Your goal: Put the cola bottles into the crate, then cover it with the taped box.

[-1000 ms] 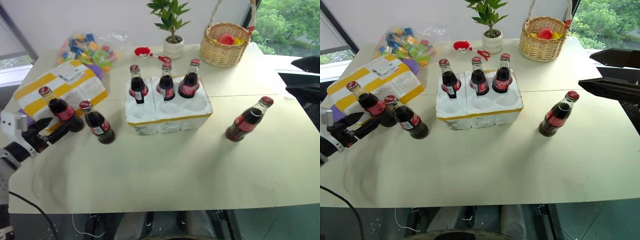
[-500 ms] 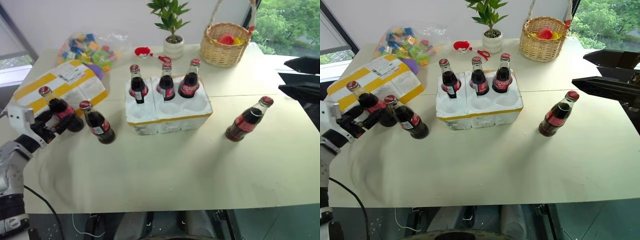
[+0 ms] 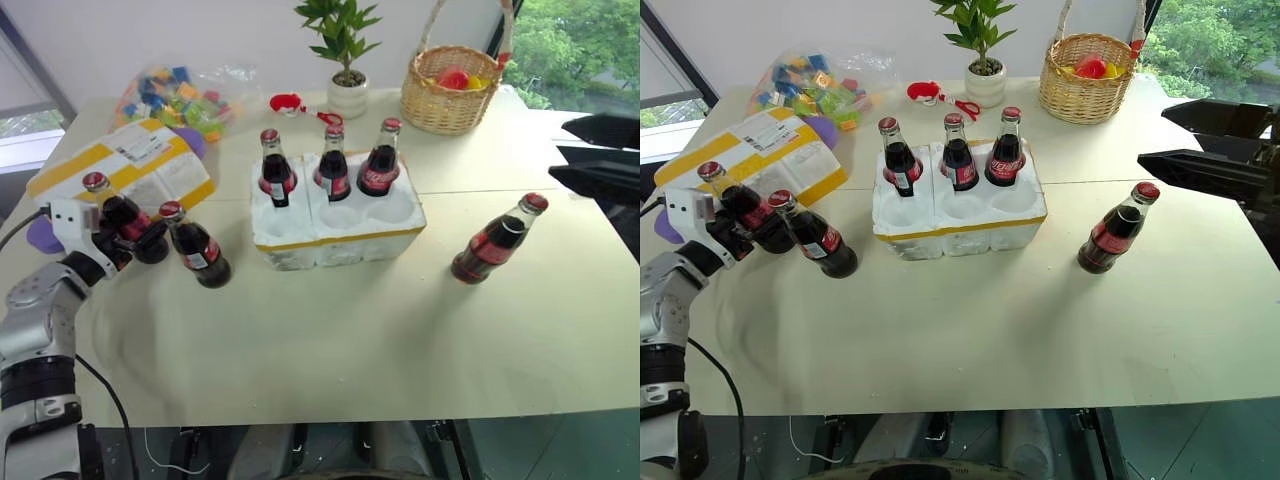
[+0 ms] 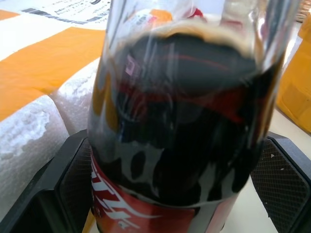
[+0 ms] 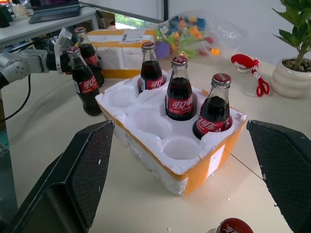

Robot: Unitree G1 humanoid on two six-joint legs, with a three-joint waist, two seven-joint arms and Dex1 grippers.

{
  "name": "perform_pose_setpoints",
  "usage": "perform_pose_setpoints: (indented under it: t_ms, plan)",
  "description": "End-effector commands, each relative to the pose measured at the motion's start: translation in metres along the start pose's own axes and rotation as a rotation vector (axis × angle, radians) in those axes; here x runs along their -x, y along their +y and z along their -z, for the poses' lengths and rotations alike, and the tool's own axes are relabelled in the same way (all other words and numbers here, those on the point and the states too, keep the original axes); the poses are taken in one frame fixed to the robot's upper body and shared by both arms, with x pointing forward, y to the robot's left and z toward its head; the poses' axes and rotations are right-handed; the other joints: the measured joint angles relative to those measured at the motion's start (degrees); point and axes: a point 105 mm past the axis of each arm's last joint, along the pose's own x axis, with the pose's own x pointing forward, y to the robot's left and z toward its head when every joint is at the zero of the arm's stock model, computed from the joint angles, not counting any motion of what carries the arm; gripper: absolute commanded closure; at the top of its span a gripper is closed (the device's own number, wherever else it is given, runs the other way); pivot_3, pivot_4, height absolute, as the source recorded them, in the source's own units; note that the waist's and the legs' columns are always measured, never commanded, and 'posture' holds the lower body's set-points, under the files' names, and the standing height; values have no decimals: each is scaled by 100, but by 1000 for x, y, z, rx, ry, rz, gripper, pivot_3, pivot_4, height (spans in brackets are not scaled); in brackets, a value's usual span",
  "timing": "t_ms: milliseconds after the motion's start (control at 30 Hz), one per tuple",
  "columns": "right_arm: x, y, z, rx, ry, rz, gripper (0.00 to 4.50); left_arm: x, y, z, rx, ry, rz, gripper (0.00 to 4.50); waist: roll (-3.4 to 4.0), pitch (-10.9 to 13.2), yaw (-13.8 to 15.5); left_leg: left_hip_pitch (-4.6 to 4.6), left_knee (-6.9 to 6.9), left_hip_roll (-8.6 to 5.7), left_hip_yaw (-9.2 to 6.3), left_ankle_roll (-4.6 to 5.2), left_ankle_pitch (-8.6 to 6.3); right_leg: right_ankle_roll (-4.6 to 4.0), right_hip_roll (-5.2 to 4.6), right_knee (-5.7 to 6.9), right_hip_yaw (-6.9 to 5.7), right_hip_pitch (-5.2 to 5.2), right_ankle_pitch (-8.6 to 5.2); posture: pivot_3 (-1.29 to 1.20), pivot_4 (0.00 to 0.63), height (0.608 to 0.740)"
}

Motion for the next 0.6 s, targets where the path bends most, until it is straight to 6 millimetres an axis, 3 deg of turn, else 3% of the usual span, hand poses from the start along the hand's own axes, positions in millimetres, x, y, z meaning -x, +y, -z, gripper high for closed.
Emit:
perform_pose_setpoints:
  t_ms: [33,167,400,600]
  plan:
    - [3,1,-7,43,-28,18,0,0,-1,-15,-37,-41,25,271,0,0,2,0,0,0,0,0,0,0,0,0,0,0,0,0,150,732]
    - [3,-2,-5,39,-32,26,0,3,1,-18,-41,-43,25,1679,0,0,0,0,1,0,0,0,0,0,0,0,0,1,0,0,150,732]
    - [-1,-5,0,36,-34,24,0,11,-5,-33,-36,-39,82,1666,-7,4,-11,0,1,0,0,8,5,0,1,1,0,0,0,0,150,732]
    - [-7,-11,9,24,-34,15,0,38,-26,-78,-86,9,305,1666,-28,15,-27,-17,0,1,1,10,7,0,2,5,1,-20,0,0,150,732]
